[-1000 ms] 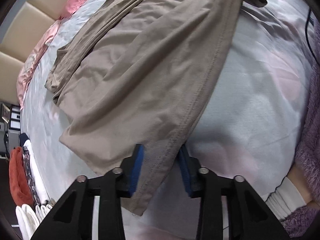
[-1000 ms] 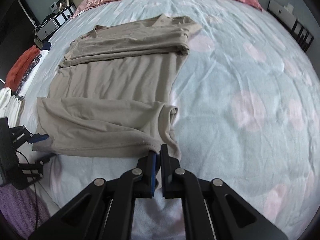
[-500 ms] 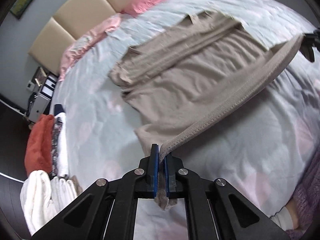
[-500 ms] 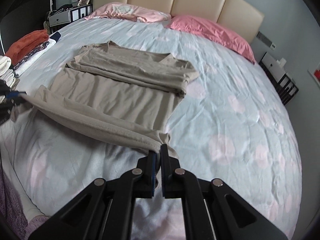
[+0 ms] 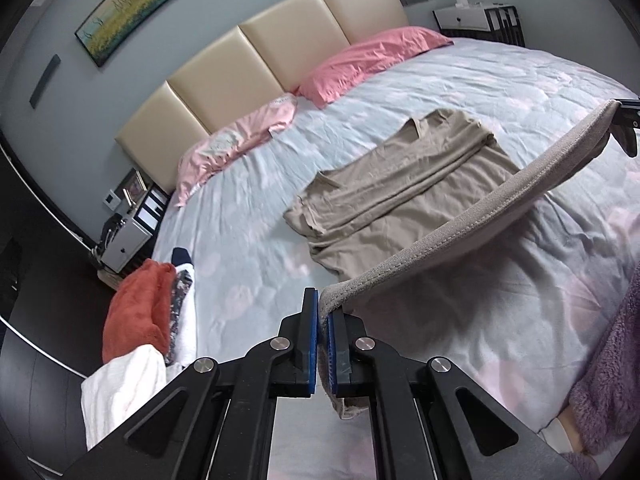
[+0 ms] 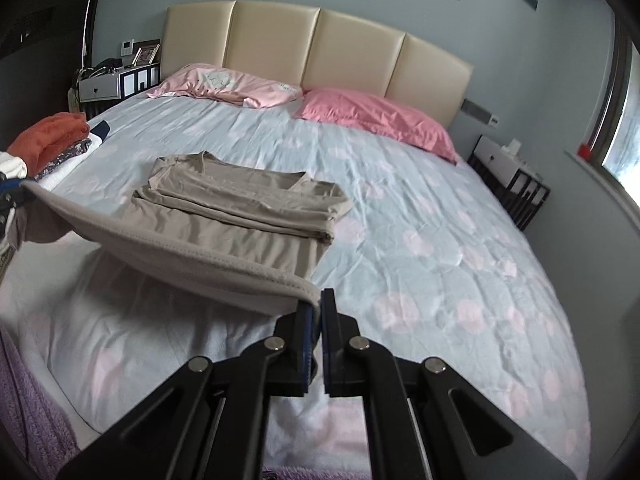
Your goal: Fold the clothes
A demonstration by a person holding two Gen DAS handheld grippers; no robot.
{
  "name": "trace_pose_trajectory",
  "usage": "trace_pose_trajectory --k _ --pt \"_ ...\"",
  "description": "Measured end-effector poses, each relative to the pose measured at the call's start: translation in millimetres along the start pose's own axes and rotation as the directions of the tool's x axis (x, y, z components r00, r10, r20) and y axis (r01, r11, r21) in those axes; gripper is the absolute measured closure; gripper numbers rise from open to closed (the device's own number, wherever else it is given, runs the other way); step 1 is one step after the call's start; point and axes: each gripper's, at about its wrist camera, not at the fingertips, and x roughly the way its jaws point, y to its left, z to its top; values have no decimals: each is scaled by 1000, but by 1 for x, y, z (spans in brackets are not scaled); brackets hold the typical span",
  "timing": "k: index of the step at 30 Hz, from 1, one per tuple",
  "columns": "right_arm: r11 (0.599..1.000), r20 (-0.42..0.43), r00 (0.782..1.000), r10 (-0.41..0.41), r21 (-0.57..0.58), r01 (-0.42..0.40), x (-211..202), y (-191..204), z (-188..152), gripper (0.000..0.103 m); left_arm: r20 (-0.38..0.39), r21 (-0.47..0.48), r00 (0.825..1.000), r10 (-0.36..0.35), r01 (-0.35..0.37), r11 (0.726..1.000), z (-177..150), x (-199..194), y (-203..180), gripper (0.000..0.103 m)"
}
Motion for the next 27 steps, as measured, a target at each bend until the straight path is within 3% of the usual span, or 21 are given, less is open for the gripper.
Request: trace_pose_trajectory --k 16,27 --pt "995 60 995 -78 -56 82 -73 10 -15 100 128 27 992 16 -20 999 -18 -78 11 99" --pt "988 77 992 -101 -106 109 -123 17 -34 100 157 39 988 -4 -2 999 -33 -119 11 99"
